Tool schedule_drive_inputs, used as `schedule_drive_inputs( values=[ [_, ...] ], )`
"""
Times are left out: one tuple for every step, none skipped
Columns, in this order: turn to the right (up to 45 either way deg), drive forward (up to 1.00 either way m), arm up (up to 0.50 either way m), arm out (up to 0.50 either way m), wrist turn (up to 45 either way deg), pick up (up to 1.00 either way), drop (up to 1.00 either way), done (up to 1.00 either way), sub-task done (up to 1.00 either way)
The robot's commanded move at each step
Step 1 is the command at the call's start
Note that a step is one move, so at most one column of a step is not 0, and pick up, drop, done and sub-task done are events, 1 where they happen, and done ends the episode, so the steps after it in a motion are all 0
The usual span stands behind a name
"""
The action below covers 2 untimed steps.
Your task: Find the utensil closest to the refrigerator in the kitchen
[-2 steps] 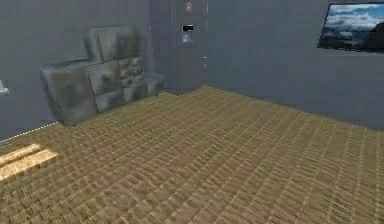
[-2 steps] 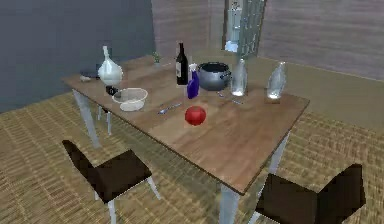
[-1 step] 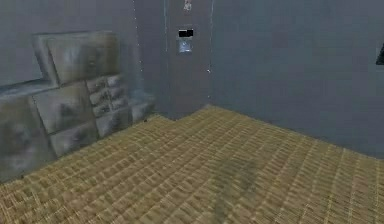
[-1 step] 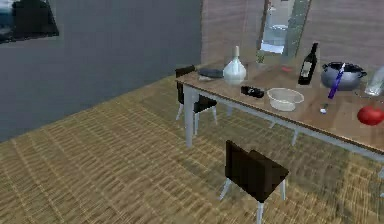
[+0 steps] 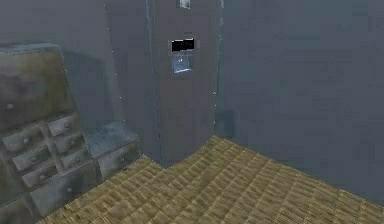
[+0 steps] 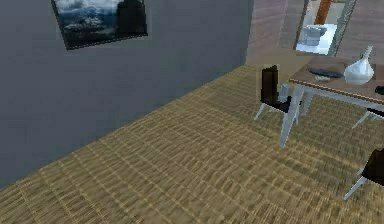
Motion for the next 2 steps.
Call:
schedule_drive_inputs(
  values=[
    [6.0, 0.00, 0.00, 0.00, 0.0, 0.00, 0.00, 0.00, 0.00],
    [0.0, 0.85, 0.00, 0.00, 0.0, 0.00, 0.00, 0.00, 0.00]
  ],
)
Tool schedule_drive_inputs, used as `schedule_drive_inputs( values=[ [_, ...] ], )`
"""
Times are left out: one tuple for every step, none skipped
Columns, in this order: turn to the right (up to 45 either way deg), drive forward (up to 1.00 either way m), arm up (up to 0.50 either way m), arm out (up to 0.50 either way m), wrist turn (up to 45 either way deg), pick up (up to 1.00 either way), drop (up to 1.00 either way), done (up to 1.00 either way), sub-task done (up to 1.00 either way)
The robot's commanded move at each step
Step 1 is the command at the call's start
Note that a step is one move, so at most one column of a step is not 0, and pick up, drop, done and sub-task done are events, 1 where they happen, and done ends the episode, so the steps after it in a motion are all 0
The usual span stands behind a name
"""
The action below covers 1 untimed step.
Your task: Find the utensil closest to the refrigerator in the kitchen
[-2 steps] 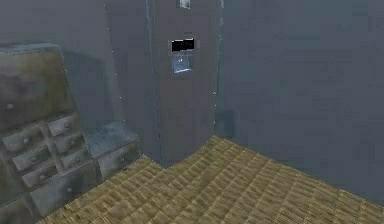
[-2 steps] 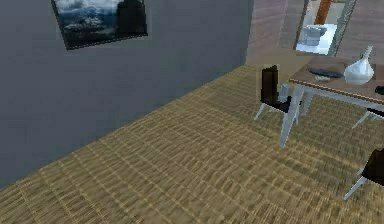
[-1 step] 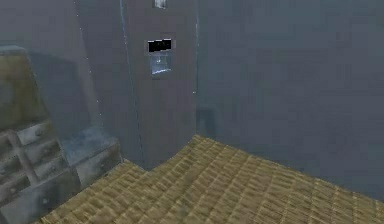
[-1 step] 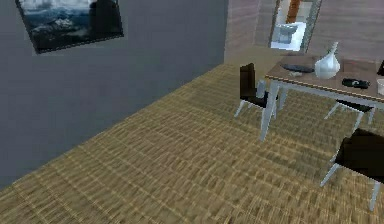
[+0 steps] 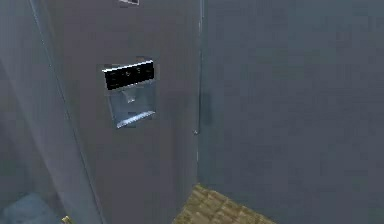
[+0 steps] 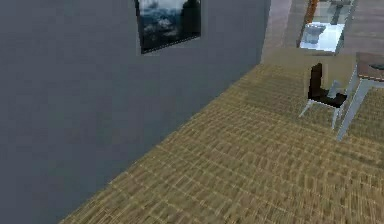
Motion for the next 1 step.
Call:
schedule_drive_inputs(
  values=[
    [-45.0, 0.00, 0.00, 0.00, 0.0, 0.00, 0.00, 0.00, 0.00]
  ],
)
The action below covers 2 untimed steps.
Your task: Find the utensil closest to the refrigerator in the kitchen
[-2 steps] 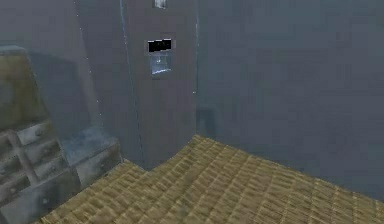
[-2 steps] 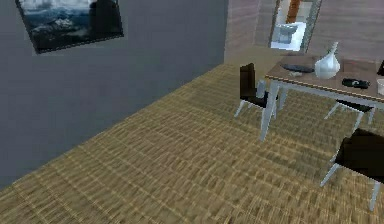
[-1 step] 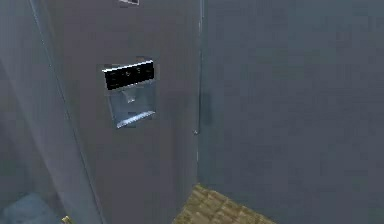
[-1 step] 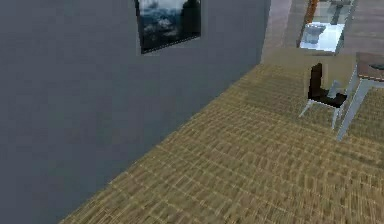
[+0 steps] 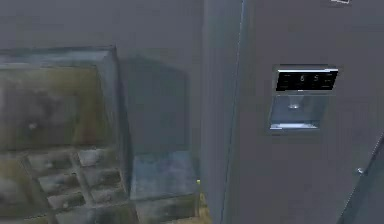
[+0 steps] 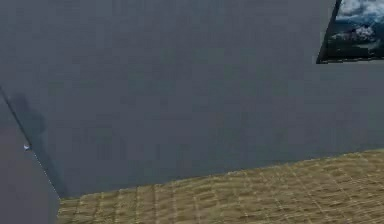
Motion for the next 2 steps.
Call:
schedule_drive_inputs(
  values=[
    [-45.0, 0.00, 0.00, 0.00, 0.0, 0.00, 0.00, 0.00, 0.00],
    [-45.0, 0.00, 0.00, 0.00, 0.0, 0.00, 0.00, 0.00, 0.00]
  ],
)
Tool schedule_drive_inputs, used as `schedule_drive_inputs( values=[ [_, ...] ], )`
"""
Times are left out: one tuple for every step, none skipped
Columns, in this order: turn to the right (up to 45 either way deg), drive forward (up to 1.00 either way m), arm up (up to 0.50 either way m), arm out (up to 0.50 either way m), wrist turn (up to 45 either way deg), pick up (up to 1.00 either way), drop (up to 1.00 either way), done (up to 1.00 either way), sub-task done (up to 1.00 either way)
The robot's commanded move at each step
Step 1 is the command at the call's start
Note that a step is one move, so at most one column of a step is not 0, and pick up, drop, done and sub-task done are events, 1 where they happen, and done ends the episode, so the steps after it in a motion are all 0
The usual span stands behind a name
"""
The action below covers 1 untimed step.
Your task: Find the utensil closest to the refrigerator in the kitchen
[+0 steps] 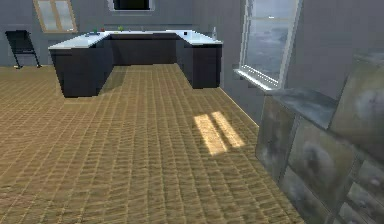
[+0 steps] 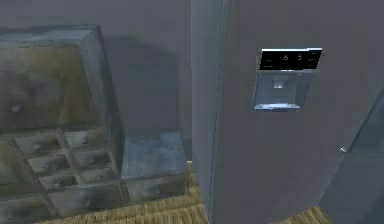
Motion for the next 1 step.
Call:
schedule_drive_inputs(
  values=[
    [-9.0, 0.00, 0.00, 0.00, 0.0, 0.00, 0.00, 0.00, 0.00]
  ],
)
